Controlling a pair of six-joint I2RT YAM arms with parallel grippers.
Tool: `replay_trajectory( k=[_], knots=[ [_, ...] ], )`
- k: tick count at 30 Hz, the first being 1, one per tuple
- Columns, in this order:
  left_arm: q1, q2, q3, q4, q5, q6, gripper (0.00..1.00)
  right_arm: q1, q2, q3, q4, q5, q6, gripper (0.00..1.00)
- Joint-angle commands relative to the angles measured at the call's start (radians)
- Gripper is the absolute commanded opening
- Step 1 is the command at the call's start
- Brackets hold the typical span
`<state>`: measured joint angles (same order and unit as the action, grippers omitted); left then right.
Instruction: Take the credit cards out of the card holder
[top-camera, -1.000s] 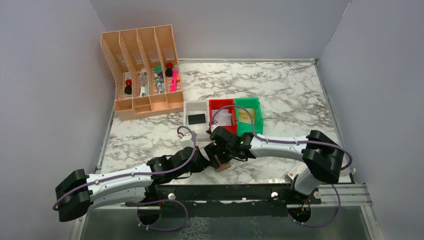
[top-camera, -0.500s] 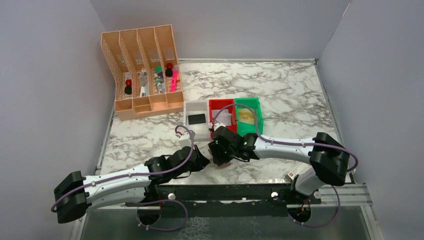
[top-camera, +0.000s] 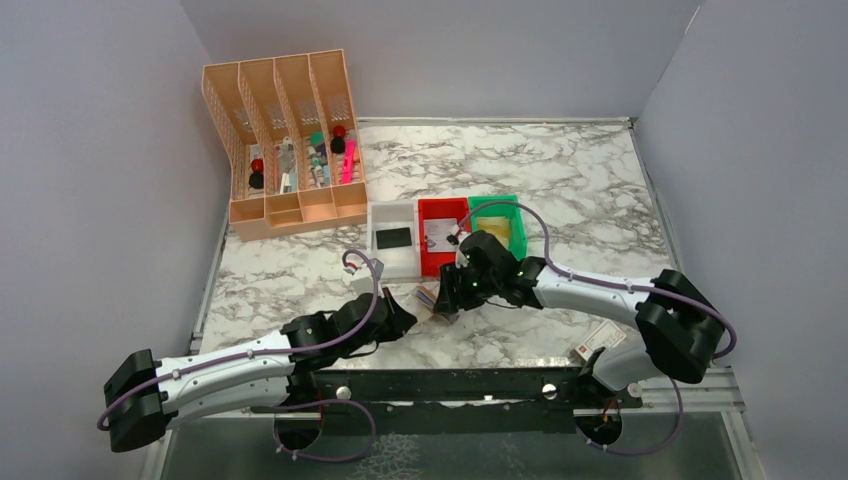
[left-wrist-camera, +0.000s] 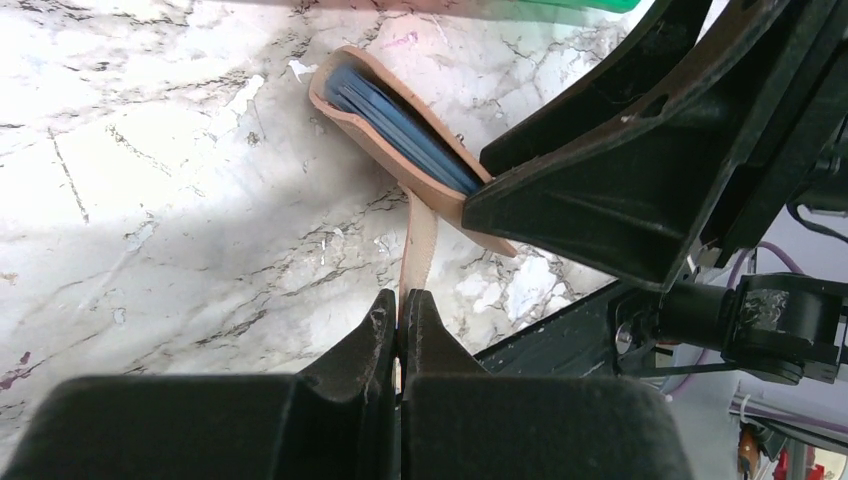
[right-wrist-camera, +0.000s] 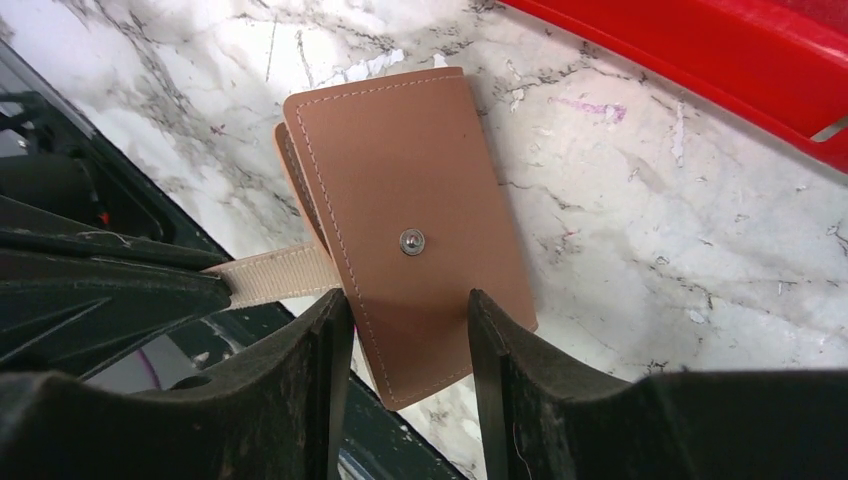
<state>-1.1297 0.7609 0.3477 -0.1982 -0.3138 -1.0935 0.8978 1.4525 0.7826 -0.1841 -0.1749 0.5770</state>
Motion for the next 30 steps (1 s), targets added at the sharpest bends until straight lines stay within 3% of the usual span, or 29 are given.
replay_trajectory(
  k=[1,23,27,30],
  knots=[
    [-0.001,-0.009,0.024,-0.03,-0.017,0.002,0.0,-0.077,0.003,-0.047,0.013,-0.068,0.013,0.5],
    [-0.001,0.029,0.042,-0.052,-0.008,0.01,0.0,-0.234,0.072,-0.048,0.105,-0.266,0.03,0.68],
    [-0.001,0.03,0.042,-0.055,-0.011,0.011,0.0,-0.24,0.084,-0.043,0.112,-0.288,0.032,0.68],
    [-0.002,0.03,0.043,-0.056,-0.011,0.01,0.0,-0.241,0.092,-0.047,0.116,-0.289,0.032,0.63]
  ],
)
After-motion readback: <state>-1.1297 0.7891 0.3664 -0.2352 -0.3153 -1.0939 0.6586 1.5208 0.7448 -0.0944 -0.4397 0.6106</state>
